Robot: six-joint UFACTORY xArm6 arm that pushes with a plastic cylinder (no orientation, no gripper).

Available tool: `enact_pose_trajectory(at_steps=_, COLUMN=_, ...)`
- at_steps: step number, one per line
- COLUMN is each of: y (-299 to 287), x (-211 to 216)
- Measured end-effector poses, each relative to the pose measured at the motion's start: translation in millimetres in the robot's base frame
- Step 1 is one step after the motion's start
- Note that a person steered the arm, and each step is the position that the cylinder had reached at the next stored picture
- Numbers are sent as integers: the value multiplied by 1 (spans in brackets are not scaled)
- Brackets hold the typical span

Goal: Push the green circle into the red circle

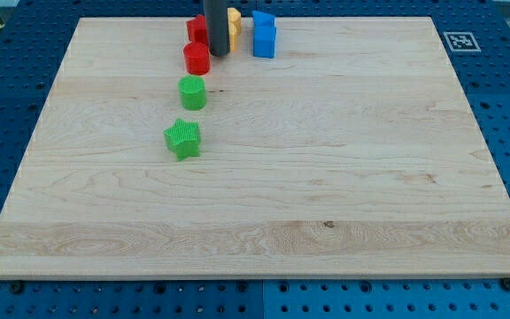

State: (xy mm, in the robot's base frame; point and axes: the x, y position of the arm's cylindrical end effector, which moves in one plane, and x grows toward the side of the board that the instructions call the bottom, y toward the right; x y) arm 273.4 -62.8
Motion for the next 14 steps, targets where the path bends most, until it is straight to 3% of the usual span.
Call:
enact_pose_trajectory(at_steps=1, y=-2, x=0)
enact_pose_trajectory(at_steps=3, y=53, x=7)
enact_pose_trajectory(at_steps=5, y=45, x=27)
enact_pose_trajectory(at_steps=6, y=25, x=55)
enact_pose_trajectory(at_steps=8, y=9, x=177)
enact_pose_trajectory(at_steps=11, y=-33, x=276)
enact_pose_trajectory(at_steps=12, y=-57, x=274)
enact_pose_trajectory(at_steps=14, y=-87, x=216)
